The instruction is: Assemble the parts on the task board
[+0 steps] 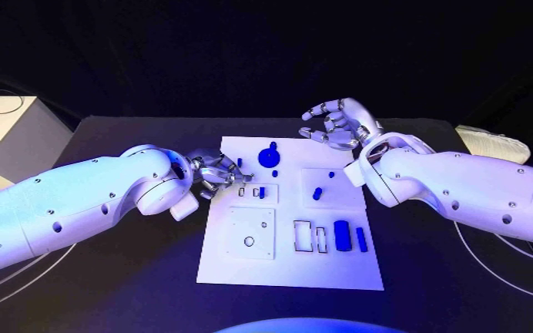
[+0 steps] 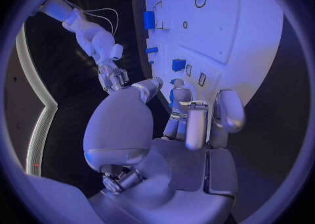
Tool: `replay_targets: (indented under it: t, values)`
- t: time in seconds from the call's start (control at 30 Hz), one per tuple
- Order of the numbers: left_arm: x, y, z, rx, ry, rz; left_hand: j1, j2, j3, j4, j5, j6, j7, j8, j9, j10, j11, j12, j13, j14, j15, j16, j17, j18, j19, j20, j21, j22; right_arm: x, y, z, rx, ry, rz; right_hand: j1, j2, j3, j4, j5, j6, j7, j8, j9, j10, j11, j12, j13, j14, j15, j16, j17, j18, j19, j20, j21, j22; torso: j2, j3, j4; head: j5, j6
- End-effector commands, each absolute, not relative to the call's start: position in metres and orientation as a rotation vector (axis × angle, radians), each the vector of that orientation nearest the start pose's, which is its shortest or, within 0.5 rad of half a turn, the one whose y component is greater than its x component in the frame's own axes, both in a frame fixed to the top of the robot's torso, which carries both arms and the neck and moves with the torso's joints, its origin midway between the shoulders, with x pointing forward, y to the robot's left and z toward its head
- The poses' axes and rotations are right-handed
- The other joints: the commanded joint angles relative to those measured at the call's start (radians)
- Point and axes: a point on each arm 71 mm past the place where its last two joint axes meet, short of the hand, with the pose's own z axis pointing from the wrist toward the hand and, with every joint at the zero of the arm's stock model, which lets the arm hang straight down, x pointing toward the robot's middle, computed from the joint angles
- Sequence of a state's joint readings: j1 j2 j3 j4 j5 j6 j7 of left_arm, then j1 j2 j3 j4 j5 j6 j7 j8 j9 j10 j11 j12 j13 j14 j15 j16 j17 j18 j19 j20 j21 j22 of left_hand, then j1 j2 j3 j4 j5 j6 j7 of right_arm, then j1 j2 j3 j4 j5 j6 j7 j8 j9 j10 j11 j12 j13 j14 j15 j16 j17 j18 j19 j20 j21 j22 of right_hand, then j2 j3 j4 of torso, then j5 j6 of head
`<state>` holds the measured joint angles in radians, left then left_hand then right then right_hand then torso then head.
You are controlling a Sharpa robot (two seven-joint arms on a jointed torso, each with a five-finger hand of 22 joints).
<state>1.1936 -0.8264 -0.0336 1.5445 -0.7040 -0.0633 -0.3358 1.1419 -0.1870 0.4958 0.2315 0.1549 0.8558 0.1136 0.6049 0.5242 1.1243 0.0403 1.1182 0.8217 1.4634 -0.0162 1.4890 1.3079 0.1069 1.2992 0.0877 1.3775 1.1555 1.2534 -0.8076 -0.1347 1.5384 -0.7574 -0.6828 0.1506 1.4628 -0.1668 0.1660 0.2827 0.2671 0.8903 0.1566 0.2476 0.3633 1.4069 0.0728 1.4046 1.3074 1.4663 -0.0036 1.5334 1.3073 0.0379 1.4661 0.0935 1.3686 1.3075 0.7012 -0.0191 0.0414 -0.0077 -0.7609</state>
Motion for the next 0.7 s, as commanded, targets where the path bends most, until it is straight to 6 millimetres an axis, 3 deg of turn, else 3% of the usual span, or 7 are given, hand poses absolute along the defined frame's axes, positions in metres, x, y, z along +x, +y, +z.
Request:
replay_targets:
  t: [0.03,0.23,0.4,0.7]
  values:
    - [0.473,0.186,-0.214,-0.439,2.284,-0.701,-0.016,-0.001,-0.017,0.028,0.001,-0.011,-0.004,0.017,0.025,0.009,-0.005,0.009,0.005,0.044,-0.009,0.003,0.101,-0.018,0.007,-0.007,0.007,0.006,0.493,-0.204,-0.173,0.533,1.474,1.014,-0.009,-0.006,0.005,0.002,0.001,-0.001,-0.001,0.005,0.001,-0.009,-0.001,-0.005,0.100,0.083,-0.001,-0.002,0.183,0.009,0.026,0.003,-0.005,0.127,-0.003,0.0015,0.0015,0.002,-0.005]
    - [0.481,0.172,-0.204,-0.349,2.263,-0.654,-0.023,-0.003,-0.033,0.050,0.000,-0.020,-0.004,0.024,0.042,0.008,-0.005,0.010,0.005,0.044,-0.009,0.002,0.100,-0.018,0.008,-0.009,0.006,0.005,0.503,-0.216,-0.169,0.552,1.476,0.970,-0.012,-0.009,0.005,0.002,0.001,-0.003,0.000,0.005,0.000,-0.012,-0.001,-0.008,0.097,0.083,-0.001,-0.003,0.181,0.009,0.025,0.003,-0.007,0.125,-0.002,0.0032,0.0007,0.006,-0.006]
    - [0.485,0.160,-0.201,-0.276,2.261,-0.629,-0.024,-0.002,-0.036,0.054,0.001,-0.021,-0.004,0.025,0.045,0.007,-0.005,0.010,0.004,0.044,-0.009,0.002,0.100,-0.018,0.008,-0.009,0.006,0.005,0.508,-0.222,-0.169,0.558,1.484,0.950,-0.027,-0.020,0.005,0.004,0.011,-0.011,0.001,0.005,0.000,-0.016,0.001,-0.010,0.093,0.083,0.000,-0.003,0.181,0.011,0.023,0.004,-0.014,0.121,-0.001,0.0018,0.0000,0.006,-0.002]
    - [0.493,0.144,-0.202,-0.197,2.295,-0.601,-0.034,-0.001,-0.046,0.059,0.000,-0.026,-0.003,0.027,0.052,0.004,-0.003,0.009,0.002,0.045,-0.008,0.004,0.103,-0.020,0.011,-0.008,0.008,0.010,0.512,-0.226,-0.171,0.566,1.497,0.926,-0.040,-0.024,0.004,0.006,0.015,-0.015,0.001,0.007,0.000,-0.017,0.002,-0.011,0.092,0.085,0.001,0.000,0.188,0.005,0.032,0.004,0.008,0.136,0.001,0.0012,0.0013,0.006,-0.005]
